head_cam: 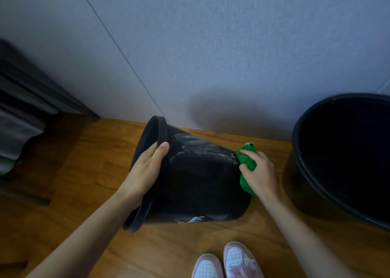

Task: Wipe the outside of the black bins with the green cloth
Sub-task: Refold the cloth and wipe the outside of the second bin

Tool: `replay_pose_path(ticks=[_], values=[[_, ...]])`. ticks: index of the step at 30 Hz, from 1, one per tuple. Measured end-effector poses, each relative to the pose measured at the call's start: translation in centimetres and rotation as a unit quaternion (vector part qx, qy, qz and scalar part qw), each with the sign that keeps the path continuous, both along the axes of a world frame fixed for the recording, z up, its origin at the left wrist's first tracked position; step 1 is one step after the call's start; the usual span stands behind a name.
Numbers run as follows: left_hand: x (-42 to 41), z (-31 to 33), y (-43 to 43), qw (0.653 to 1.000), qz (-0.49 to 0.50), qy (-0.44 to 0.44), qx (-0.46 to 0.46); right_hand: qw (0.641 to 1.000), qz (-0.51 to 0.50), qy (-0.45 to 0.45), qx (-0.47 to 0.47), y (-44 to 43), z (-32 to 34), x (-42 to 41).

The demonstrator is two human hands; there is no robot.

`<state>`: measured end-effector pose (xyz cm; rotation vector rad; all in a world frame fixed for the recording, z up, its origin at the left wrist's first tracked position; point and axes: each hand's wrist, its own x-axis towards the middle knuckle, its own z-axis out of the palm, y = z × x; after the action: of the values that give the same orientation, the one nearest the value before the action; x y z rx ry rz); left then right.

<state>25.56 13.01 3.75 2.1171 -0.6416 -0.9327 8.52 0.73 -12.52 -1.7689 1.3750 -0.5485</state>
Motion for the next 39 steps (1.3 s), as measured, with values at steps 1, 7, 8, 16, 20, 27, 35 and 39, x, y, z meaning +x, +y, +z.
replay_pose_path(ticks=[1,7,8,16,20,27,35,39], values=[[-0.2,-0.1,0.2,1.000,-0.003,-0.003,-0.003,1.000,-0.005,-0.002,-0.006,0.0,0.0,-0.2],[-0.9,-0.9,0.7,0.999,0.006,-0.004,-0.036,1.000,-0.013,-0.007,-0.023,0.4,0.2,-0.6],[-1.0,-0.8,0.7,0.999,0.010,-0.004,-0.038,0.999,-0.009,-0.010,-0.035,0.8,0.5,-0.4],[-1.5,-1.0,0.5,0.998,0.030,0.008,-0.062,0.968,0.107,-0.159,-0.165,6.7,7.2,4.4],[-1.3,-1.6,0.7,0.998,0.021,-0.008,-0.064,0.948,0.179,-0.157,-0.210,8.4,9.5,5.8],[-1.2,-1.5,0.6,0.997,0.050,0.009,-0.058,0.957,0.151,-0.090,-0.231,7.0,8.0,6.4],[-0.7,-1.6,1.9,0.997,0.056,-0.005,-0.061,0.992,0.055,0.111,-0.026,-1.1,2.1,3.0],[-0.9,-1.6,2.0,0.996,0.052,0.000,-0.066,0.990,0.037,0.140,0.001,-1.6,2.0,2.5]])
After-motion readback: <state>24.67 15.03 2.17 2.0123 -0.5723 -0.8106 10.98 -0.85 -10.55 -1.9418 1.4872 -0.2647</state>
